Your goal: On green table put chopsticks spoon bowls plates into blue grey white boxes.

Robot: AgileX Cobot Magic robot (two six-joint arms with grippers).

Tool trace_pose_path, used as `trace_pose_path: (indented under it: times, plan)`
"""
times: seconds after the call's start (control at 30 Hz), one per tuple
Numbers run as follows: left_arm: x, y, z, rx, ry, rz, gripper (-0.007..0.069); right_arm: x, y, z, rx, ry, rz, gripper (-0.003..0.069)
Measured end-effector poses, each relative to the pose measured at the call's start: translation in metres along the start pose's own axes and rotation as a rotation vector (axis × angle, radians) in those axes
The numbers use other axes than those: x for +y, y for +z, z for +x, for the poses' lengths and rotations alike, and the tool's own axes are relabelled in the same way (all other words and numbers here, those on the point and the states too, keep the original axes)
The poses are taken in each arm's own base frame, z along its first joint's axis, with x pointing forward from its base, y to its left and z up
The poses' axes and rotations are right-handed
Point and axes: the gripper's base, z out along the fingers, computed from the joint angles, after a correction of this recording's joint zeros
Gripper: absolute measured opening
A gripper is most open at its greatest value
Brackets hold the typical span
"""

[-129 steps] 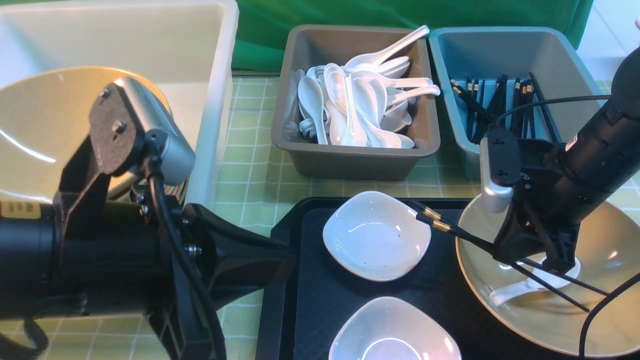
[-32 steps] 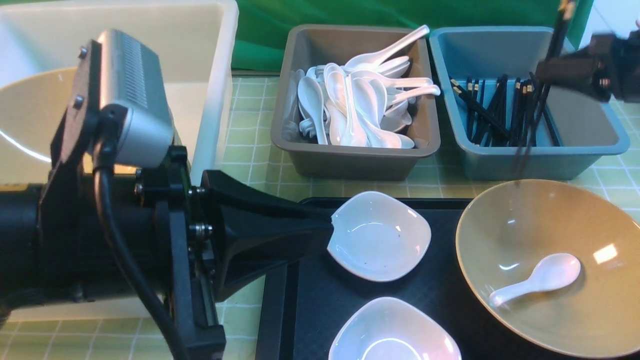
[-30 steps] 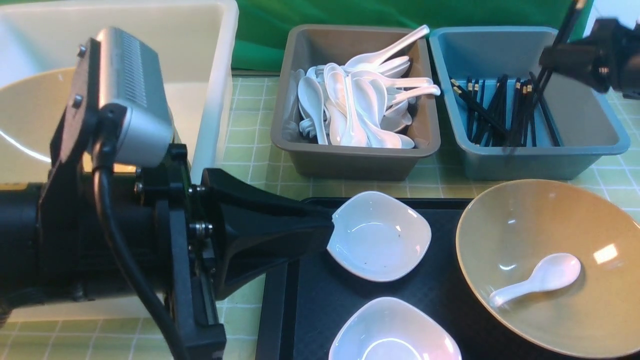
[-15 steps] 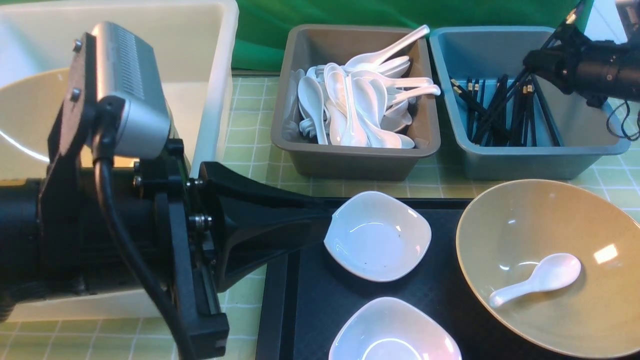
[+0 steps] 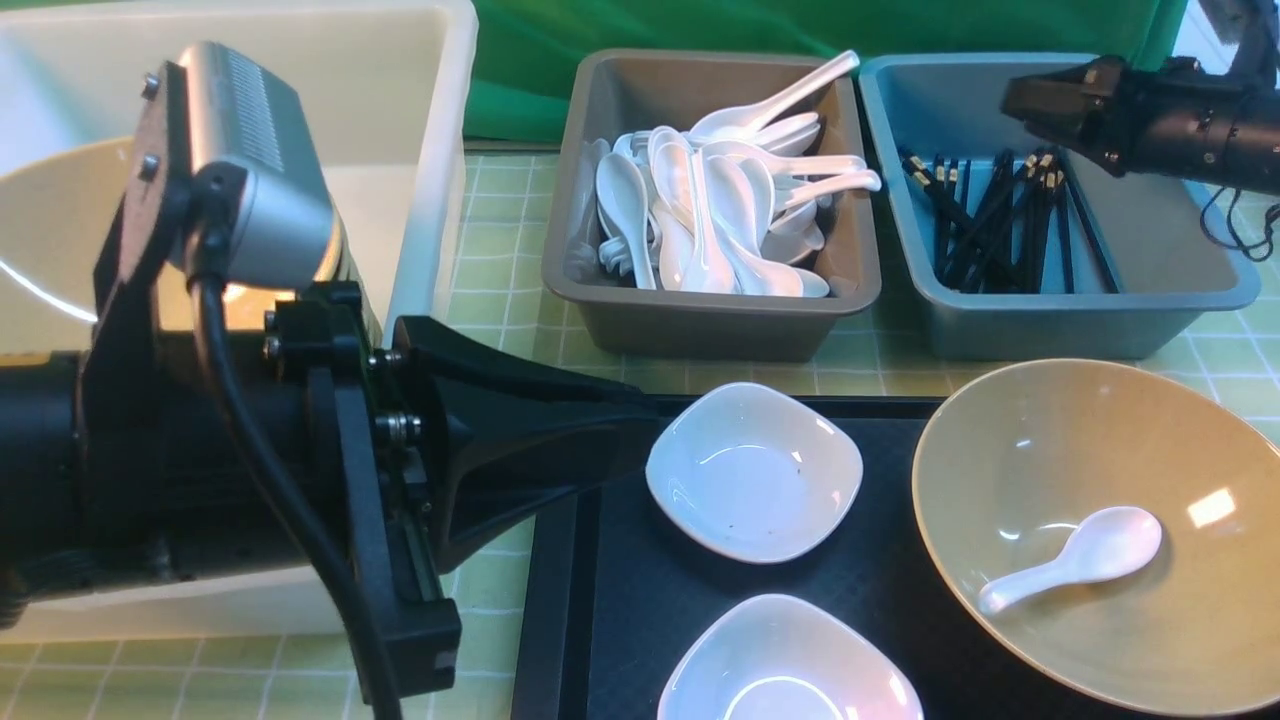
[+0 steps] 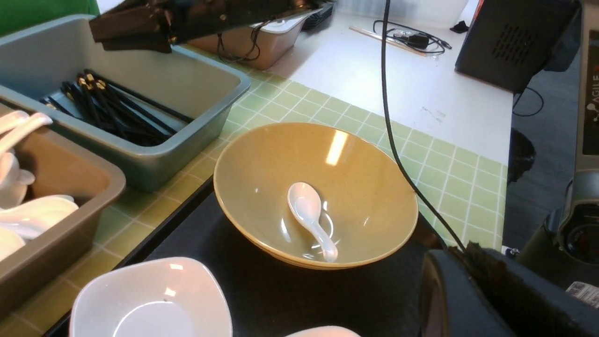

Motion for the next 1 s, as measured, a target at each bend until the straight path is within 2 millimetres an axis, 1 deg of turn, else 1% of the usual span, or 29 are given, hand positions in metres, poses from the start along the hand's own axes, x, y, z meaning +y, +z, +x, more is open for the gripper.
trace_pose_path:
  times: [0.1, 0.17, 0.2, 0.23, 0.27, 0.3, 0.37, 0.4, 0.43, 0.5, 0.53, 0.57, 0.63, 0.67, 0.7, 0.73, 0.77, 0.87, 1.0]
  plan:
    - [-0.001, 0.000, 0.001, 0.013, -0.017, 0.010, -0.0001, 0.028, -0.011, -0.001, 0.103, -0.126, -0.156, 0.0360]
    - [-0.002, 0.000, 0.003, 0.028, -0.020, 0.018, -0.0001, 0.056, -0.020, -0.003, 0.235, -0.266, -0.200, 0.0360]
    - [-0.002, 0.000, 0.003, 0.032, -0.020, 0.018, -0.0001, 0.062, -0.022, -0.003, 0.266, -0.301, -0.202, 0.0360]
    - [-0.002, 0.000, 0.004, 0.040, -0.018, 0.022, -0.0001, 0.085, -0.029, -0.002, 0.377, -0.427, -0.199, 0.0360]
    - [-0.002, 0.000, 0.004, 0.044, -0.018, 0.025, -0.0001, 0.103, -0.033, 0.000, 0.449, -0.515, -0.194, 0.0360]
    - [-0.003, 0.000, 0.004, 0.048, -0.017, 0.029, -0.0001, 0.125, -0.038, 0.001, 0.514, -0.624, -0.183, 0.0360]
    - [-0.004, 0.000, 0.005, 0.056, -0.021, 0.042, -0.0001, 0.163, -0.044, 0.005, 0.591, -0.806, -0.184, 0.0360]
    - [-0.005, 0.000, 0.005, 0.059, -0.021, 0.047, -0.0001, 0.175, -0.045, 0.009, 0.623, -0.863, -0.189, 0.0360]
    - [-0.006, -0.001, 0.005, 0.064, -0.019, 0.055, -0.0001, 0.193, -0.047, 0.014, 0.655, -0.936, -0.197, 0.0360]
    - [-0.009, -0.005, 0.004, 0.089, 0.033, 0.060, -0.0001, 0.225, -0.053, 0.029, 0.710, -1.048, -0.225, 0.0360]
    - [-0.010, -0.006, 0.003, 0.091, 0.042, 0.063, -0.0001, 0.228, -0.054, 0.030, 0.713, -1.060, -0.227, 0.0360]
    - [-0.012, -0.012, -0.001, 0.109, 0.101, 0.054, -0.0001, 0.240, -0.057, 0.044, 0.757, -1.108, -0.247, 0.0360]
    - [-0.015, -0.021, -0.006, 0.136, 0.178, 0.017, -0.0001, 0.242, -0.060, 0.066, 0.841, -1.144, -0.249, 0.0360]
    - [-0.016, -0.023, -0.007, 0.141, 0.191, 0.007, -0.0001, 0.239, -0.062, 0.072, 0.865, -1.139, -0.245, 0.0360]
    - [-0.017, -0.030, -0.011, 0.161, 0.220, -0.030, -0.0001, 0.230, -0.064, 0.084, 0.929, -1.140, -0.219, 0.0360]
    - [-0.017, -0.033, -0.012, 0.171, 0.226, -0.045, -0.0001, 0.224, -0.065, 0.090, 0.959, -1.134, -0.207, 0.0360]
    - [-0.018, -0.038, -0.012, 0.195, 0.225, -0.078, -0.0001, 0.209, -0.066, 0.103, 1.009, -1.115, -0.175, 0.0360]
    - [-0.017, -0.044, -0.007, 0.256, 0.168, -0.125, -0.0001, 0.184, -0.066, 0.126, 1.052, -1.100, -0.106, 0.0360]
    - [-0.017, -0.045, -0.004, 0.293, 0.099, -0.141, -0.0001, 0.165, -0.068, 0.141, 1.121, -1.139, -0.072, 0.0360]
